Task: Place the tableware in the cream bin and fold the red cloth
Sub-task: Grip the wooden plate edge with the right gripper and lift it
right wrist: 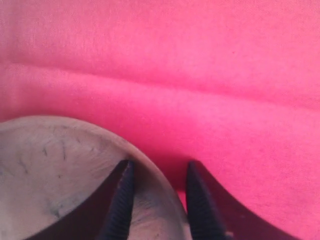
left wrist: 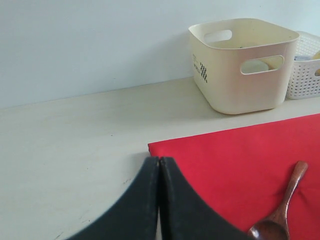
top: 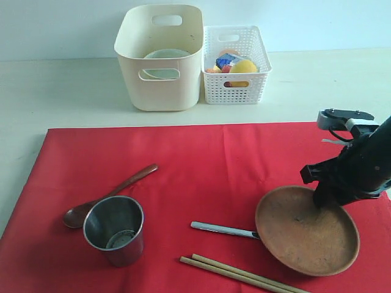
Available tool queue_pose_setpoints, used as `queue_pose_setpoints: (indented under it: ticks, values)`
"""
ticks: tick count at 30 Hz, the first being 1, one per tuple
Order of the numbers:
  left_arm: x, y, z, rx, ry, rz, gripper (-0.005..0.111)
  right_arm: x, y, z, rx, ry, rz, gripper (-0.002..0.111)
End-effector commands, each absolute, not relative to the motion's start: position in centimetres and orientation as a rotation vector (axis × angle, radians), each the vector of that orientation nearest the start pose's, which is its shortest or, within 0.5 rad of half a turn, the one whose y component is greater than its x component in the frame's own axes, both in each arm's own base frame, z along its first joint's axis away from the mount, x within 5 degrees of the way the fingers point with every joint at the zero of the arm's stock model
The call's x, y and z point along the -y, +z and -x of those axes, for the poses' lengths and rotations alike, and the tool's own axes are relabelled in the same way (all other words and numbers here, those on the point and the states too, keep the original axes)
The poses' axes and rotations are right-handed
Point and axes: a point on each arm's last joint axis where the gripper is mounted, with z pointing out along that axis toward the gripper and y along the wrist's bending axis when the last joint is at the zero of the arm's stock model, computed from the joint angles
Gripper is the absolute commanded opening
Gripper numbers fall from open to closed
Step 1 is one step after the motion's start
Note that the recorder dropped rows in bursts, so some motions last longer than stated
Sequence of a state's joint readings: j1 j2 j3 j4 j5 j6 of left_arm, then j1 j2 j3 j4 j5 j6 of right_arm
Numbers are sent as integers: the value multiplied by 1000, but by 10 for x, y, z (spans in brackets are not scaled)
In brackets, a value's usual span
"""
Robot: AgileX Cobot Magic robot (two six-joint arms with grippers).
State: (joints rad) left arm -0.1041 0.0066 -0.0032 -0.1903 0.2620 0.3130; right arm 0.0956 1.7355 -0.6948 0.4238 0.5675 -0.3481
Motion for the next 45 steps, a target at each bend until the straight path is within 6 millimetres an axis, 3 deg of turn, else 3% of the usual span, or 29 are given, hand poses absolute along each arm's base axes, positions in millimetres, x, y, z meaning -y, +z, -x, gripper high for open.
queue_pose_setpoints:
  ticks: [1,5,15,29,45]
  values:
    - [10,190,-54,-1723,-23,-238,2,-41,105,-251,-3063,307,182,15]
    - [10,190,-54,-1723,-23,-238,2,-41,105,-251,-3055,302,176,0]
    - [10,190,-54,-1723,-23,-238,2,-42,110,-253,-3034,315,117,0]
    - [10,190,-54,-1723,-23,-238,2,-41,171,-252,-2770,301,126,0]
    - [10,190,-54,-1723,-23,-238,2,-41,224,-253,-2481,337,16,0]
